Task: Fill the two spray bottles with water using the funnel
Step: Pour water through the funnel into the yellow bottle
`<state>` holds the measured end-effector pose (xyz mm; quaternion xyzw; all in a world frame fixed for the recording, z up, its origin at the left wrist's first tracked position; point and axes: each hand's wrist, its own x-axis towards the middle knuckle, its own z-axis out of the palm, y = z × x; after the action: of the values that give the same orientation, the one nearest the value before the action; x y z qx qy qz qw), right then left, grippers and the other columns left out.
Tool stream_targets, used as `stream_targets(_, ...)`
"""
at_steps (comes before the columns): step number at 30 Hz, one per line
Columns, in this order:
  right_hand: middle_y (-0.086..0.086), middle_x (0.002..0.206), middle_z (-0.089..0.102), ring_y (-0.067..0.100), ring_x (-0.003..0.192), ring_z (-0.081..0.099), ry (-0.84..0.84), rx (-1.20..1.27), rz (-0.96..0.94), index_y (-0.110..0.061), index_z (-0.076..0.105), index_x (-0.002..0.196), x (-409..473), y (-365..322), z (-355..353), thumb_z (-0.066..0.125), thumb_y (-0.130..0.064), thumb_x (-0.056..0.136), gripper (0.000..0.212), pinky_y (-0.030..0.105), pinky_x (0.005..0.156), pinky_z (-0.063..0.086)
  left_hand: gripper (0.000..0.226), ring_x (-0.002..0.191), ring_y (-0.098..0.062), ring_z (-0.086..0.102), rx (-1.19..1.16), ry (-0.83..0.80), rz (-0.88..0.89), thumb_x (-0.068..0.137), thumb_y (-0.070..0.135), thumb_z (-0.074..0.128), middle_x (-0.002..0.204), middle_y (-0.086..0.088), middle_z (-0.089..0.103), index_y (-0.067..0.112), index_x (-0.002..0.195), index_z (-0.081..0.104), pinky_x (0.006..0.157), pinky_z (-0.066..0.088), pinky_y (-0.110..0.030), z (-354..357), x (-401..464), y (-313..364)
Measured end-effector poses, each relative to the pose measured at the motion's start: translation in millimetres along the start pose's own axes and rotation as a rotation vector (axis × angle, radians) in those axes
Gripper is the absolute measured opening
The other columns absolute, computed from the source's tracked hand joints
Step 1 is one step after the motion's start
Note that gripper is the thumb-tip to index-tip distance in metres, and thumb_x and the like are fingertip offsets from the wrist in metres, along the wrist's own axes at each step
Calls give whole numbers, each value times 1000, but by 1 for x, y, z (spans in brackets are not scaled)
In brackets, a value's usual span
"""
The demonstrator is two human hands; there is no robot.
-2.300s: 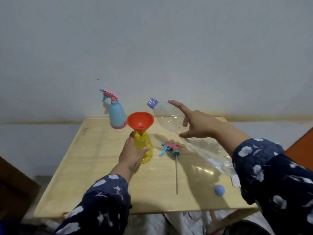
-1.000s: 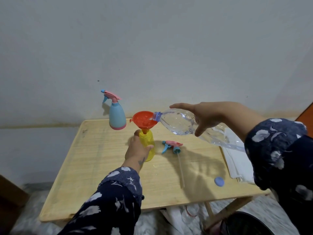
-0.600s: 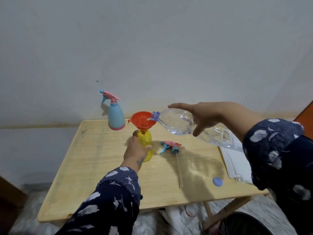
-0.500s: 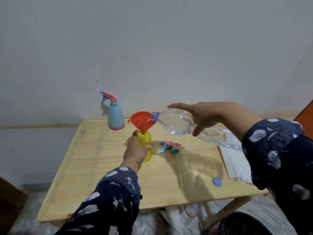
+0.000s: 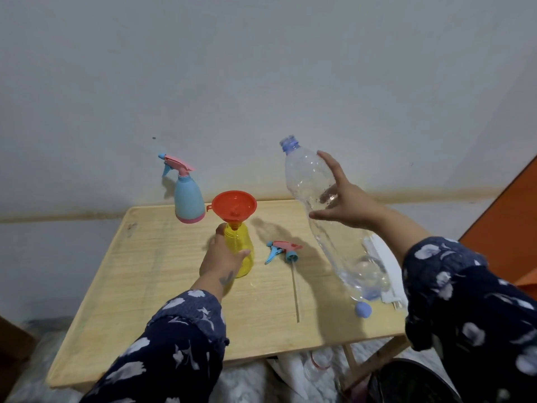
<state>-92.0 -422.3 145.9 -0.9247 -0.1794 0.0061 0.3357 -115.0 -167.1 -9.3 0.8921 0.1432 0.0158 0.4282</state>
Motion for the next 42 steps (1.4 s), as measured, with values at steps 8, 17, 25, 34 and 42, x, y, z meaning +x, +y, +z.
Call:
stream_targets(8,-7,155,4,27,109,53,415,96,-26,-35,-14,145,8,69,17,68,-11,86,103,40,95,46,78,124,-30,48,-9,20,17,82,36,72,139,-5,46,27,143,26,94,44,-44,4,1,-4)
stream_targets(17,-14,146,16,29,115,50,729,194,70,-15,-2,148,25,99,28,73,-8,81,100,40,96,44,82,124,-30,50,-9,40,15,79,41,74,138,-4,49,26,145,27,97,45,-49,6,4,-11)
stream_targets(25,12,150,30,27,130,45,766,174,164,-41,-14,143,24,103,34,75,-26,80,110,39,91,46,86,128,-29,47,-21,4,-7,77,45,75,141,-1,46,29,145,24,99,45,-53,4,5,-12)
stream_targets(34,15,156,-7,31,146,13,648,57,276,-28,-17,148,-1,92,43,84,-25,68,129,55,116,19,81,126,-31,47,50,-2,-29,81,45,71,141,-7,43,16,144,30,97,45,-47,3,3,-8)
stream_targets(42,7,149,11,31,135,22,408,4,369,-27,7,149,-27,53,86,75,-22,77,99,46,111,30,81,125,-33,47,71,-35,0,83,44,70,143,-6,38,24,146,23,94,46,-49,-3,-2,0)
